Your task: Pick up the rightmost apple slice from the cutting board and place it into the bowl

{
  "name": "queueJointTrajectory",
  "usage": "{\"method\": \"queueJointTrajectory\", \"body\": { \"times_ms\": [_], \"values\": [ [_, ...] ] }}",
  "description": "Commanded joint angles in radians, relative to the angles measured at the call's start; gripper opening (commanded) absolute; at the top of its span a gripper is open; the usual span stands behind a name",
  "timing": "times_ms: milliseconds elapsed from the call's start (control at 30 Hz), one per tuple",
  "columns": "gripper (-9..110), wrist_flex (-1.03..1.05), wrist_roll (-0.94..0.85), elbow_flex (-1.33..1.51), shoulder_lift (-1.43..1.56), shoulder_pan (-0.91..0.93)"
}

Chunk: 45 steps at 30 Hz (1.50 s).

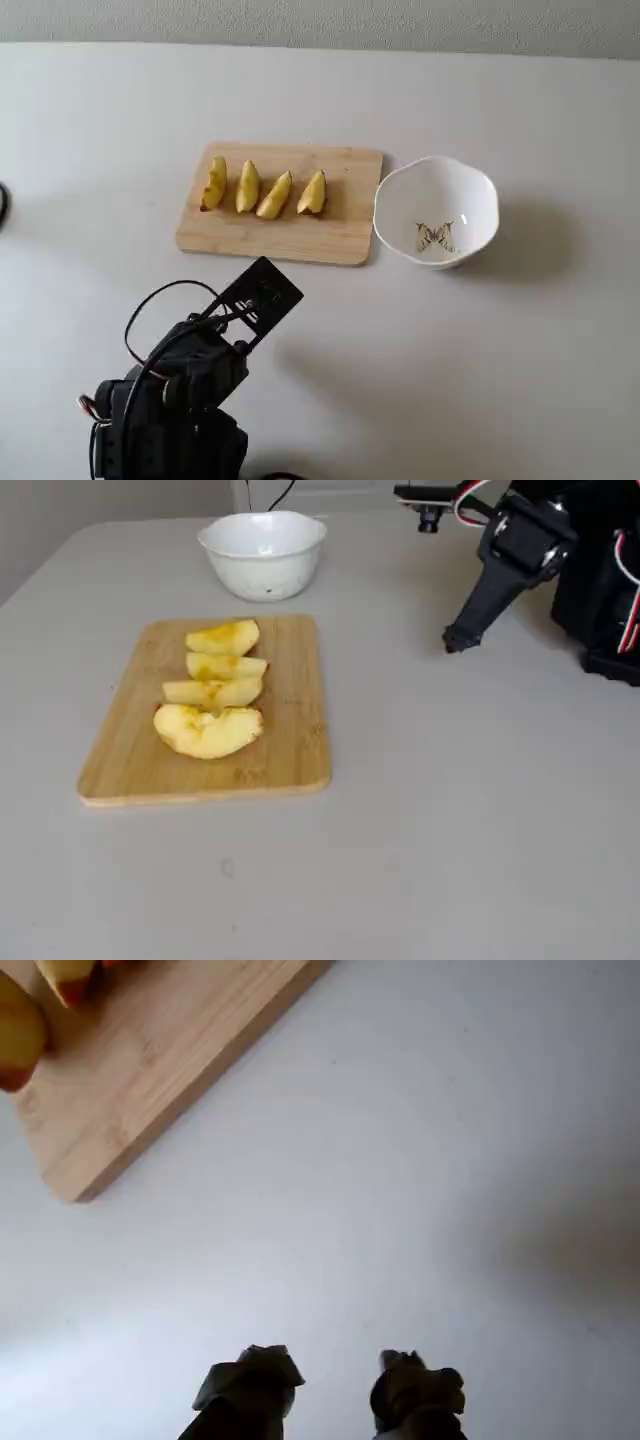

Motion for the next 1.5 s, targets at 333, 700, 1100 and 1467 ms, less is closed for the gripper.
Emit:
{"method": "queueJointTrajectory", "body": {
  "times_ms": [333,700,1100,1467],
  "values": [
    [40,-0.052,-0.529,-0.584,-0.638,0.219],
    [47,-0.048,-0.775,-1.450,-1.525,0.396],
    [47,-0.037,-0.787,-1.913,-2.034,0.419],
    [47,-0.025,-0.744,-1.913,-2.098,0.373]
  ]
}}
